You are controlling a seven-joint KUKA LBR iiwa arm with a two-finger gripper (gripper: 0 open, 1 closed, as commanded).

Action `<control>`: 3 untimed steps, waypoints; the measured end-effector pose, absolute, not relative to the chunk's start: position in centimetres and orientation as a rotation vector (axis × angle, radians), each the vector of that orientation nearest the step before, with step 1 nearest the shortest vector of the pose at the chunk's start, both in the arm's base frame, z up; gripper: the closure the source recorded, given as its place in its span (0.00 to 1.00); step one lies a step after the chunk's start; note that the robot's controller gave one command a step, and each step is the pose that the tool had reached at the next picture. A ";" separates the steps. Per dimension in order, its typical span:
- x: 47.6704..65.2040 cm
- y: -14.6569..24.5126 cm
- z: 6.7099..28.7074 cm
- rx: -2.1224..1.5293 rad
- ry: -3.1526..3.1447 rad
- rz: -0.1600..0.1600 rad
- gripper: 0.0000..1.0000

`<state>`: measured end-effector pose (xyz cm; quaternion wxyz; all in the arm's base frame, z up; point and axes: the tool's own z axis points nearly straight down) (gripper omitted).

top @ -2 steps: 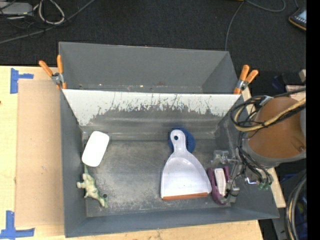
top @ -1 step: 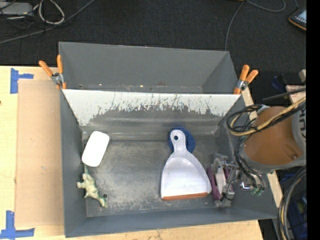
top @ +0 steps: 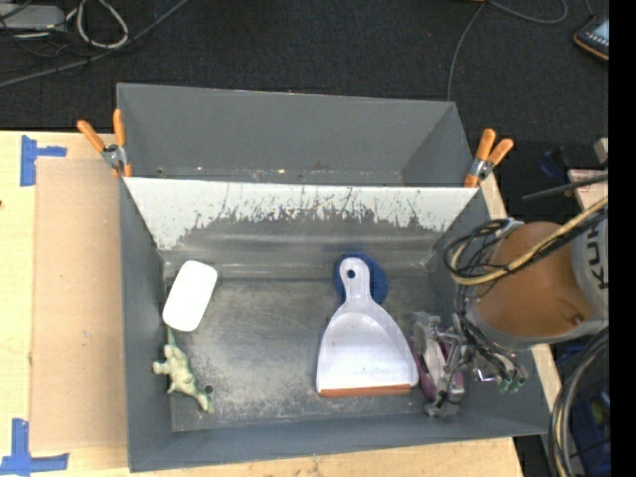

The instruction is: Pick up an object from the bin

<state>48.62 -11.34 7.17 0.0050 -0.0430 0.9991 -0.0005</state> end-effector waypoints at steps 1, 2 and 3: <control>49.2 -12.1 8.8 0.154 3.133 0.003 1.00; 49.2 -12.0 8.8 0.152 3.133 0.003 1.00; 49.3 -12.3 9.3 0.127 3.136 0.003 1.00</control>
Offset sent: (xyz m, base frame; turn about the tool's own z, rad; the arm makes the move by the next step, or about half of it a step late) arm 0.0000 0.0000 0.0000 0.0000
